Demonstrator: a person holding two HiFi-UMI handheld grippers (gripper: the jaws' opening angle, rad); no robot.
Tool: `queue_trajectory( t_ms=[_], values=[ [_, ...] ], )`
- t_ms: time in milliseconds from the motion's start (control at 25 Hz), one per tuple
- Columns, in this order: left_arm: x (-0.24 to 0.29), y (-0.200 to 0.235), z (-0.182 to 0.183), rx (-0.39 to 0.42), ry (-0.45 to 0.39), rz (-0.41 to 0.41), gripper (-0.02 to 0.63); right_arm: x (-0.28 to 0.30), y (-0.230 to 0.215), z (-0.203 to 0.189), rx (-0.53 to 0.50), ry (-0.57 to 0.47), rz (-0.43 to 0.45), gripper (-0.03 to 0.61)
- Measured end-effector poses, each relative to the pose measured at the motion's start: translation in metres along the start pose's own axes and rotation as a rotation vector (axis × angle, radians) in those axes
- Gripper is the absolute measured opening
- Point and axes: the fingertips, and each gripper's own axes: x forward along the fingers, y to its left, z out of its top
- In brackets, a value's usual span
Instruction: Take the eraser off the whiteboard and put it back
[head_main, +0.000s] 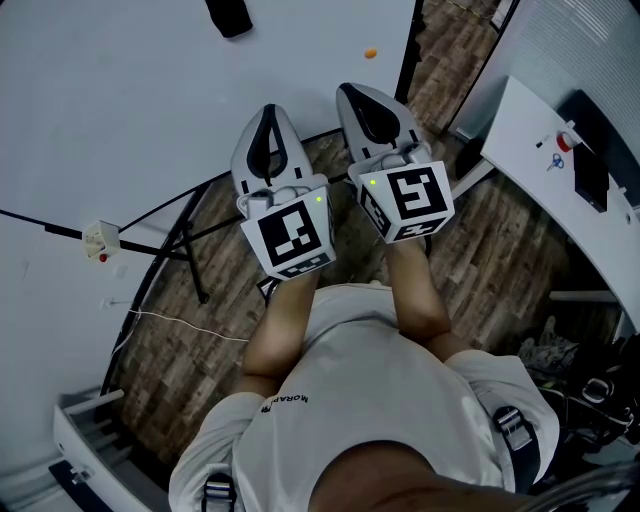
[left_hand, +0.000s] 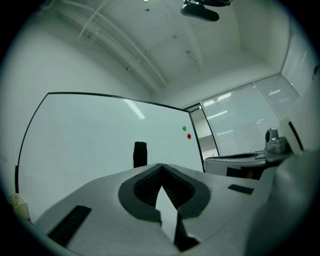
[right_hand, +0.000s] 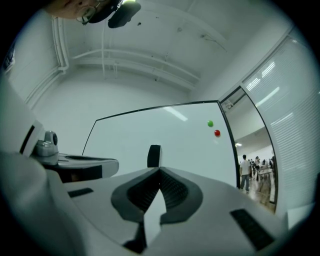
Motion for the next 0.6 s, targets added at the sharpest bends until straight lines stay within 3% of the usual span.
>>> queue_trajectory(
  t_ms=[600],
  values=[
    [-0.0019,-0.0030,-0.0049,0.002,0.010,-0.009,0.003,-0.0011,0.0008,-0.0013,0.011,-0.002,0.003,0.012]
  ],
)
